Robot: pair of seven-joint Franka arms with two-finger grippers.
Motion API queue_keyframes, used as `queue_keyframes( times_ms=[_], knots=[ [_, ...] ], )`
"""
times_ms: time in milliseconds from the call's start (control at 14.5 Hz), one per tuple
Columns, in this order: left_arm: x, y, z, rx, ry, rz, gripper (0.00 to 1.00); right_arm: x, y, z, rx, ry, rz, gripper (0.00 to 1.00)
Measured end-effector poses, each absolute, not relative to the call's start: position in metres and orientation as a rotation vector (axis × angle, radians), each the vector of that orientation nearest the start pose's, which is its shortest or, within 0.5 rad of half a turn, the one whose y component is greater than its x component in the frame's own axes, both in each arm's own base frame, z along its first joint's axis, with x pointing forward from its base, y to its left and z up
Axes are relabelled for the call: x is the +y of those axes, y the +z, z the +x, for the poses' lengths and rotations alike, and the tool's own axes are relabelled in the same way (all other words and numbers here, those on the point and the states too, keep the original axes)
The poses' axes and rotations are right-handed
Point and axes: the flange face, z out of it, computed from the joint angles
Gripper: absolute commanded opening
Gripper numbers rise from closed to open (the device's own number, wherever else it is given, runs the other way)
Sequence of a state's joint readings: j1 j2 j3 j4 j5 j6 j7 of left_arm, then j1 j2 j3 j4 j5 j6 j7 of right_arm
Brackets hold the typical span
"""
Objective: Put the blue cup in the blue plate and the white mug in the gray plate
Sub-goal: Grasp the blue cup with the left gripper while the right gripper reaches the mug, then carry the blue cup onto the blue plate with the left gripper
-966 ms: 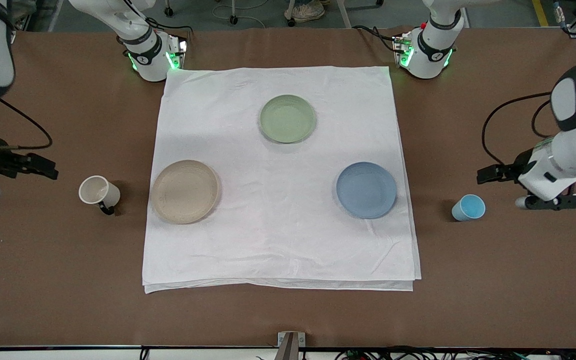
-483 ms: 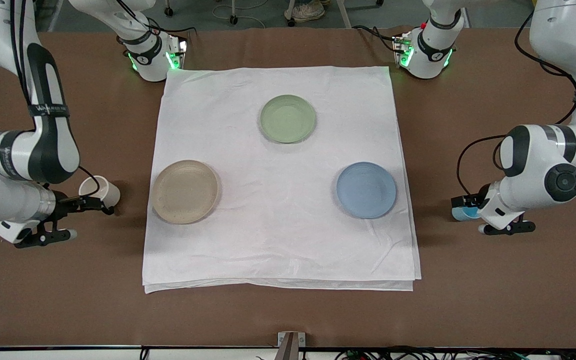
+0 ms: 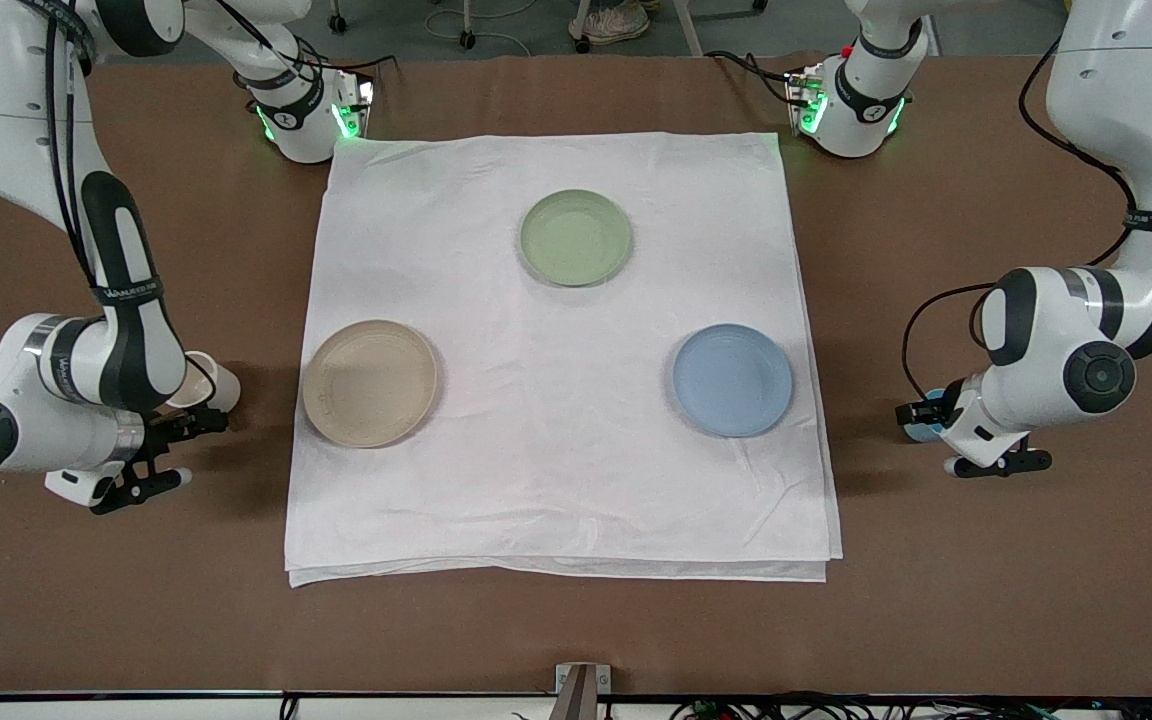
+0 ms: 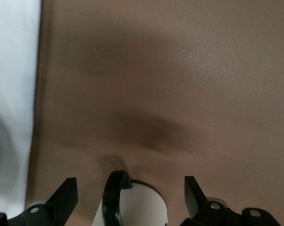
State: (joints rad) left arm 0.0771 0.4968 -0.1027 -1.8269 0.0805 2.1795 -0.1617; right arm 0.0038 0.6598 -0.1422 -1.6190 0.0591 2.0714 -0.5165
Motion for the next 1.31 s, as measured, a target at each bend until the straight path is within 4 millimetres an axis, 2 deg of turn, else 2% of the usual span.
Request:
queue_keyframes(
  times_ms=[138,276,483,621,759,828,897,966,1103,1241,1310],
  knots=[
    [-0.009,0.242,0.627,-0.147,0.219,-3.105,0.29,-0.077,0.207,0.657,-0.579,0.294,-3.053,0.97],
    [-0.007,0.236,0.623,-0.15,0.223,-3.104,0.03,-0.073,0.197,0.651,-0.616,0.297,-3.044,0.95],
    [-0.006,0.236,0.623,-0.142,0.218,-3.098,0.0,-0.072,0.193,0.648,-0.667,0.31,-3.026,0.91],
    [-0.006,0.241,0.625,-0.141,0.204,-3.098,0.0,-0.072,0.192,0.646,-0.691,0.322,-3.014,0.83],
    [-0.007,0.255,0.627,-0.146,0.208,-3.094,0.0,-0.071,0.19,0.643,-0.7,0.35,-3.001,0.69],
    [-0.012,0.268,0.628,-0.168,0.226,-3.087,0.0,-0.071,0.19,0.642,-0.704,0.362,-2.994,0.53],
    [-0.023,0.285,0.629,-0.198,0.245,-3.079,0.0,-0.071,0.19,0.641,-0.721,0.37,-2.986,0.32],
    [-0.042,0.301,0.629,-0.233,0.26,-3.069,0.0,-0.071,0.19,0.641,-0.744,0.374,-2.976,0.24],
    [-0.101,0.323,0.624,-0.303,0.258,-3.053,0.0,-0.071,0.19,0.64,-0.767,0.375,-2.967,0.13],
    [-0.172,0.325,0.608,-0.355,0.253,-3.039,0.0,-0.072,0.19,0.64,-0.779,0.378,-2.962,0.04],
    [-0.204,0.321,0.598,-0.369,0.257,-3.03,0.0,-0.072,0.191,0.64,-0.782,0.379,-2.96,0.03]
  ],
)
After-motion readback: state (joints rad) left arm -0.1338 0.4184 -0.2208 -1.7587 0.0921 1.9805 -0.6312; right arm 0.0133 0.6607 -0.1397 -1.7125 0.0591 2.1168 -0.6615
